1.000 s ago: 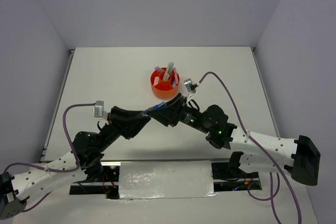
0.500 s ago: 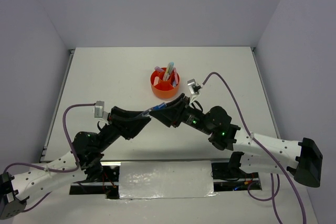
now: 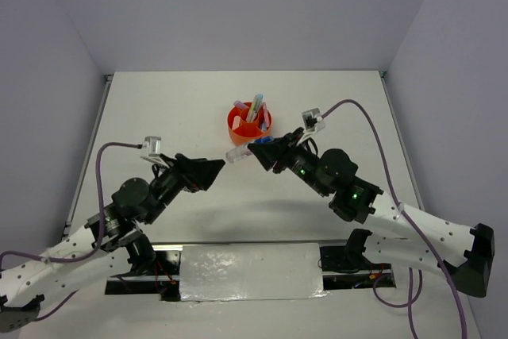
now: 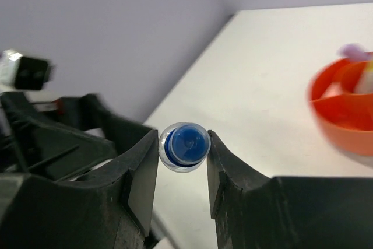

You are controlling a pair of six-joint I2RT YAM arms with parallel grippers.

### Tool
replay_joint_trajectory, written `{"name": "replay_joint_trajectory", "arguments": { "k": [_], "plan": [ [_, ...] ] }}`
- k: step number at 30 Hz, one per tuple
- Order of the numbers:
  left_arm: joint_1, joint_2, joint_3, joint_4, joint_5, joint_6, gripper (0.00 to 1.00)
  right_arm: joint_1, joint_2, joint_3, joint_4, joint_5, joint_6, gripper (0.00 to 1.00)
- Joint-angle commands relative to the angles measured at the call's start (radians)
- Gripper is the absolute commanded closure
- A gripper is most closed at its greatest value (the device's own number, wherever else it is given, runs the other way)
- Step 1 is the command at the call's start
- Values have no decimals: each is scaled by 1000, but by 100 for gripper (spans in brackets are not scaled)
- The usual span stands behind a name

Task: Sort the stationery into containers
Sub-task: Place the stationery in the storage box.

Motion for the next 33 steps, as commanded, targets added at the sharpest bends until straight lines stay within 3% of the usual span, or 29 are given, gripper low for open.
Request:
{"name": "replay_joint_trajectory", "arguments": {
  "k": [1, 4, 7, 12, 14, 17, 24, 33],
  "plan": [
    [2, 42, 182, -610, -301, -129, 1, -36, 19, 142, -250, 229, -101, 100],
    [5, 171, 350, -965, -465, -200, 1, -82, 128, 257, -354, 295, -187, 100],
    [14, 306, 428, -1060, -452, -119, 1, -114, 245, 337, -378, 327, -227, 100],
    [80, 403, 442, -1037, -359, -6, 1, -150, 429, 484, -447, 335, -245, 100],
    [193, 439, 408, -963, -243, 74, 1, -153, 487, 535, -463, 344, -262, 100],
    [261, 458, 407, -920, -156, 106, 1, -156, 536, 561, -460, 361, -278, 100],
    [382, 388, 471, -951, -180, 206, 1, -194, 596, 526, -418, 317, -282, 100],
    [389, 277, 414, -929, -285, 209, 1, -242, 621, 494, -368, 275, -294, 100]
  ]
}}
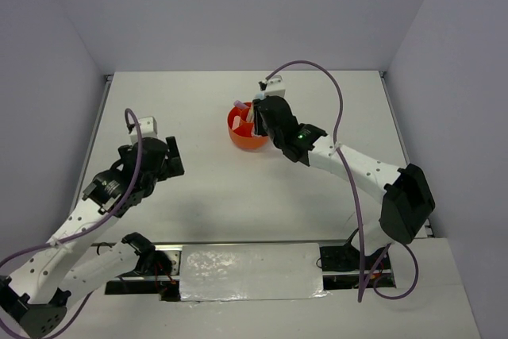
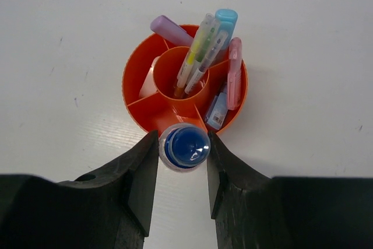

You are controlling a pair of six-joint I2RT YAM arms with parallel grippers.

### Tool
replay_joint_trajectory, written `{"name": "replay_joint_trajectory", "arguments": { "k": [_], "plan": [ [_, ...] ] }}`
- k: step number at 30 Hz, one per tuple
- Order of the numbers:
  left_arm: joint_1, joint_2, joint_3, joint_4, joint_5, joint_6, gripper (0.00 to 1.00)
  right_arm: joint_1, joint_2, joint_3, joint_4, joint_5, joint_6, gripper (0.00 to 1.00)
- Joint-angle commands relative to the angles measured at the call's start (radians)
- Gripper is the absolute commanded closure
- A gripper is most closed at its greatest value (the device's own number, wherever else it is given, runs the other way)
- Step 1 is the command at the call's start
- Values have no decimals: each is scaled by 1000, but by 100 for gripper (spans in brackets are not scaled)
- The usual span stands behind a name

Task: Sort the stationery into containers
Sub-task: Place the stationery in the storage box.

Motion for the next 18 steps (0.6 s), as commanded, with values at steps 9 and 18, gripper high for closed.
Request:
{"name": "replay_joint_trajectory", "arguments": {
  "k": [9, 18],
  "plan": [
    [5, -135, -20, 12, -85, -11, 1, -40, -20, -37, 117, -30, -24, 100],
    [5, -130, -20, 4, -81, -14, 1, -46, -24, -68, 141, -51, -23, 100]
  ]
}}
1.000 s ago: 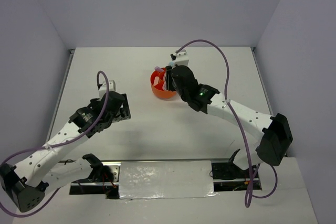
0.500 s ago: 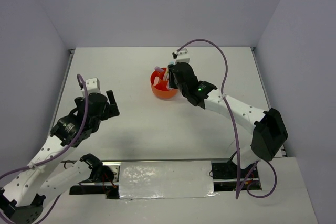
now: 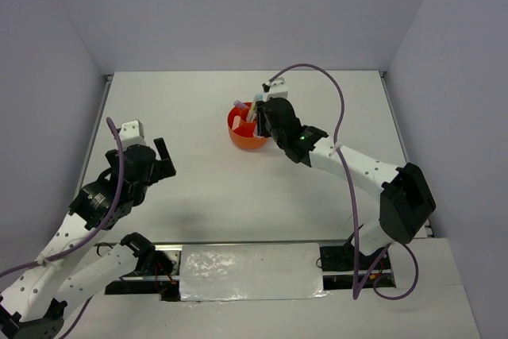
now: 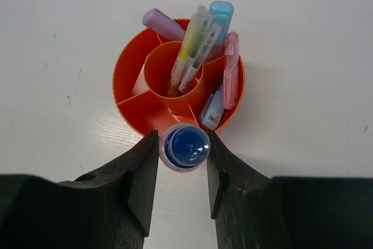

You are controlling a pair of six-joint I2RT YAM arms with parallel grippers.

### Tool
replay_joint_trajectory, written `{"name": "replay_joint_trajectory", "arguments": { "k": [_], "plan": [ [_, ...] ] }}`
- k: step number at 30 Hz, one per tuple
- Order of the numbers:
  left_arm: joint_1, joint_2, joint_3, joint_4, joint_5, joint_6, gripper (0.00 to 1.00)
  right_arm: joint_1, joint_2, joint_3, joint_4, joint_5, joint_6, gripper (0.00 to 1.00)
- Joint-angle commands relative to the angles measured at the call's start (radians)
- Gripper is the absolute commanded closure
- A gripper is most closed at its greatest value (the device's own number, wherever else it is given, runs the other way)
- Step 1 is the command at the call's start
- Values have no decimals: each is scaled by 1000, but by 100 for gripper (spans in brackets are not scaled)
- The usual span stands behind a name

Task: Sort the stationery into containers
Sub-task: Place the stationery in the storage box.

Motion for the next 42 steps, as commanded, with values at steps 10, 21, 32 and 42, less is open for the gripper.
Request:
{"name": "replay_joint_trajectory", "arguments": {
  "k": [10, 21, 32, 42],
  "plan": [
    [5, -14, -11, 17, -4, -6, 1, -17, -58, -51, 131, -52, -56, 100],
    [5, -10, -13, 36, 31, 14, 1, -16, -74, -114, 288, -107, -110, 100],
    [5, -11, -16, 44, 47, 24, 1, -17, 29, -54, 288, -101, -128, 100],
    [5, -13, -17, 54, 64, 33, 1, -15, 107, -56, 298, -108, -130, 88]
  ]
}}
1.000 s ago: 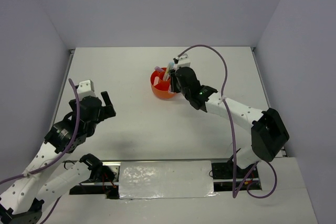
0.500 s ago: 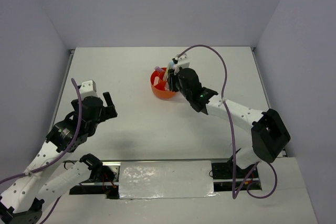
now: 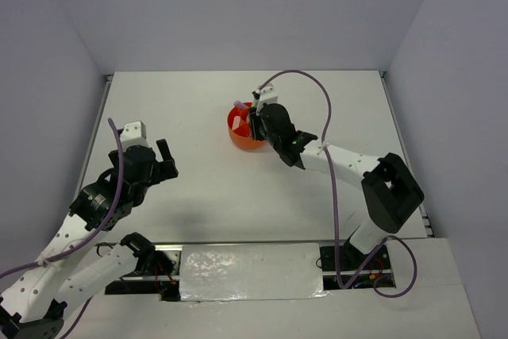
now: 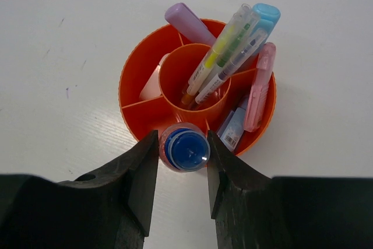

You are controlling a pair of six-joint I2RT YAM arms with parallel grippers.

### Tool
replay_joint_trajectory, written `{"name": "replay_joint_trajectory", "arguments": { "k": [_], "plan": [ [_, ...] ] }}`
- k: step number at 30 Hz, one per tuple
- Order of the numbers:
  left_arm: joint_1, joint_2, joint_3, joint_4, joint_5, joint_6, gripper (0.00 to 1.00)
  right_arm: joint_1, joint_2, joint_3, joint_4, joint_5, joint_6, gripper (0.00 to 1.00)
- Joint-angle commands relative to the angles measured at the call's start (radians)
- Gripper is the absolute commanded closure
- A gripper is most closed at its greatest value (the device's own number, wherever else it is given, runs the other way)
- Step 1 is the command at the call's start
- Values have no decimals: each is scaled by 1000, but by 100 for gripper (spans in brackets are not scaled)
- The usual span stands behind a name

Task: Sort the stationery into containers
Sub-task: Place the stationery in the storage box.

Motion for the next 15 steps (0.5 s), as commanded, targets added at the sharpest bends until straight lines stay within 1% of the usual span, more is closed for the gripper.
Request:
{"name": "replay_joint_trajectory", "arguments": {
  "k": [1, 4, 5, 6, 7, 8, 10, 12, 13, 15],
  "plan": [
    [5, -10, -2, 37, 15, 26, 1, -4, 26, 26, 67, -13, -19, 87],
    [5, -11, -5, 43, 24, 32, 1, -4, 46, 25, 81, -35, -29, 82],
    [5, -8, -4, 45, 25, 34, 1, -4, 55, 29, 79, -35, -28, 73],
    [5, -8, -4, 46, 30, 35, 1, -3, 58, 31, 72, -36, -22, 67],
    [5, -7, -5, 46, 32, 37, 1, -4, 61, 38, 68, -35, -22, 58],
    [5, -5, -5, 48, 32, 38, 1, -4, 64, 41, 65, -35, -20, 53],
    [5, -2, -5, 49, 36, 40, 1, -4, 64, 52, 56, -36, -20, 48],
    [5, 0, -4, 51, 38, 41, 1, -3, 58, 61, 38, -41, -22, 47],
    [5, 0, -4, 49, 38, 41, 1, -3, 52, 61, 35, -42, -26, 37],
    [5, 0, -3, 49, 39, 41, 1, -4, 28, 61, 30, -56, -28, 31]
  ]
}}
